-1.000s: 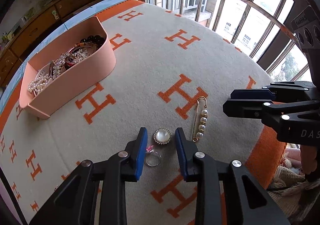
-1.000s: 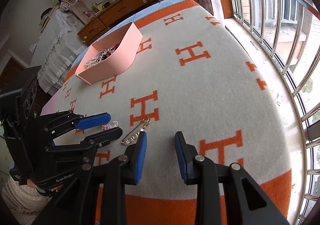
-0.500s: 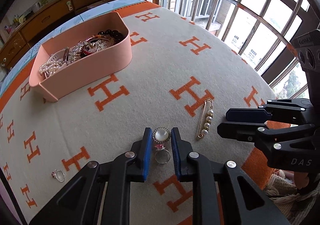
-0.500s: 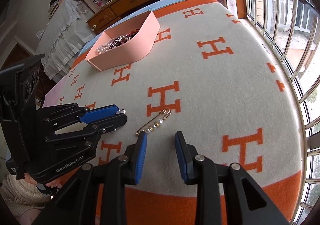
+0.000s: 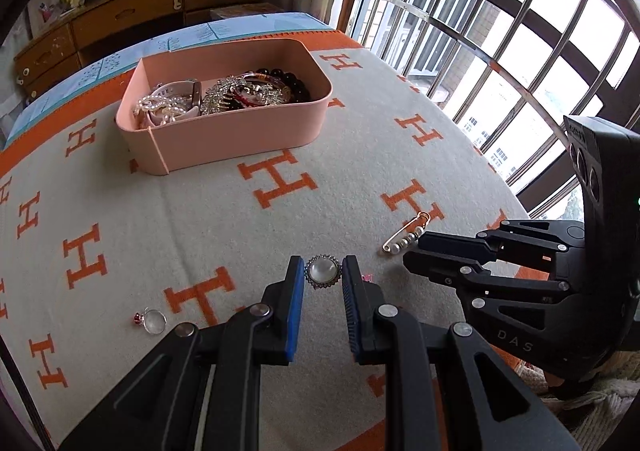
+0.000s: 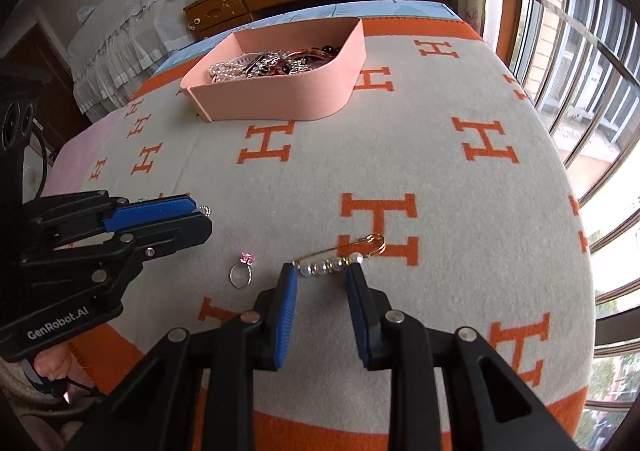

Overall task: Organize jewelry
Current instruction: 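Close the right tool on the pearl-bead safety pin brooch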

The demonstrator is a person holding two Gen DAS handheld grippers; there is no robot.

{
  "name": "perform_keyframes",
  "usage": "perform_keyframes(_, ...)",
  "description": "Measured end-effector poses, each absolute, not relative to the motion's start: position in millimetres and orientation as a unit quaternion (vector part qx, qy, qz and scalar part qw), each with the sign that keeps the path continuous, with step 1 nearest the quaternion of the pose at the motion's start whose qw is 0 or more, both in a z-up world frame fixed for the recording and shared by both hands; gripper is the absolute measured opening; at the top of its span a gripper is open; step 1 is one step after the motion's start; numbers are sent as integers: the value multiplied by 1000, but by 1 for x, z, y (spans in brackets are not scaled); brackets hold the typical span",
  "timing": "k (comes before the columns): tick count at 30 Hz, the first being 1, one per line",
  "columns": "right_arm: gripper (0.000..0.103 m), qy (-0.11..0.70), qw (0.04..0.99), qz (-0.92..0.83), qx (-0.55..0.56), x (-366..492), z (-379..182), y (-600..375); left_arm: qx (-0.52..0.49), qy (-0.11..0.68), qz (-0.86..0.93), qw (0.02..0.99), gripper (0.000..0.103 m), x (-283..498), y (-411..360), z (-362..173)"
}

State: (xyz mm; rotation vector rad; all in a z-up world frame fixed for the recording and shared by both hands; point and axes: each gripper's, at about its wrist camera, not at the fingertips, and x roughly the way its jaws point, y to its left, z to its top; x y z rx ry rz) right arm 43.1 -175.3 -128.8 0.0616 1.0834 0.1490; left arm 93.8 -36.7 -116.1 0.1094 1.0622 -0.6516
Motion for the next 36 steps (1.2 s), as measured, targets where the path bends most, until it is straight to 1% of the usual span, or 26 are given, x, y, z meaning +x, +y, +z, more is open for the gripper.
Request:
perform_keyframes(1, 8, 514, 855, 70, 24, 44, -129, -174, 47, 498, -305, 811, 17, 95, -34, -116)
perform_keyframes(2, 8, 513, 856, 69, 23, 44, -129, -173, 44, 498, -305, 811, 17, 96, -31, -116)
perform_keyframes(4, 3, 515, 854, 66, 31, 45, -130, -176, 38, 499, -305, 811, 17, 98, -27, -116)
perform_keyframes(12, 3, 540, 831, 65, 118, 54, -131, -196, 25, 497, -312, 809, 17, 100, -18, -116)
perform_keyframes(17, 3, 543, 828, 42, 130, 59, -131, -199, 23, 497, -317, 807, 17, 99, -18, -116)
perform_keyframes(20, 7, 546, 825, 41, 141, 64, -130, -200, 22, 495, -320, 808, 17, 98, -18, -115)
perform_keyframes(22, 15, 547, 821, 46, 155, 69, -130, -202, 21, 494, -322, 807, 17, 98, -17, -114)
perform_keyframes(24, 21, 547, 819, 48, 166, 73, -130, -203, 21, 495, -322, 807, 17, 98, -18, -115)
perform_keyframes(30, 21, 541, 829, 28, 139, 84, -128, -194, 19, 497, -324, 805, 17, 99, -18, -117)
perform_keyframes(36, 21, 529, 847, 11, 50, 91, -128, -172, 14, 497, -324, 805, 17, 101, -17, -118)
